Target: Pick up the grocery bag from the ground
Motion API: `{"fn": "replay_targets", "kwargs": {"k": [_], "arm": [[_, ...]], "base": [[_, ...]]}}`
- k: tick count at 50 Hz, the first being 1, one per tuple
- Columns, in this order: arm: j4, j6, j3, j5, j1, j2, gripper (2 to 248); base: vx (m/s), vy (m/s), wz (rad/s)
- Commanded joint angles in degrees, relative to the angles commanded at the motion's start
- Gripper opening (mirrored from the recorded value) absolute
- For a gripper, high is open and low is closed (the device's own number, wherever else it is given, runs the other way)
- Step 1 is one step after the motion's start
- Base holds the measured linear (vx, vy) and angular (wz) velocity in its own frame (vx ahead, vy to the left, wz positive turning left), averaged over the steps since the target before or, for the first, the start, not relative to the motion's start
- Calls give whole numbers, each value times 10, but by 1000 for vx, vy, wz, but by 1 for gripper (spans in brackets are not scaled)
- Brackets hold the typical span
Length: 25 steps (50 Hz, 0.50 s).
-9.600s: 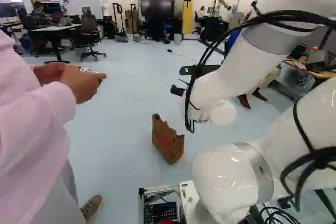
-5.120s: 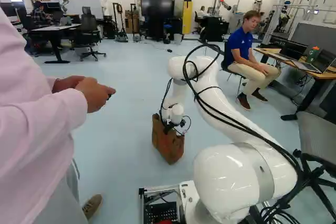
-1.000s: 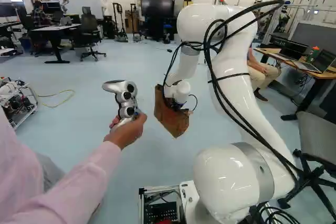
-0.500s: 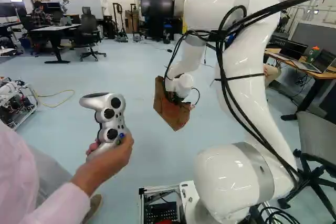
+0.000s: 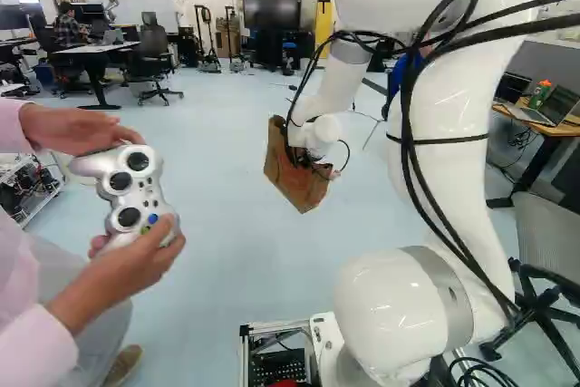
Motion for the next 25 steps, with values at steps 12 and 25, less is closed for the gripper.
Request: {"fn": "replay_targets", "kwargs": {"k": [12,25], "arm": [[0,0,5,0,0,14,24],[0,0,5,0,0,15,24]], "base": [[0,0,0],[0,0,0]]}}
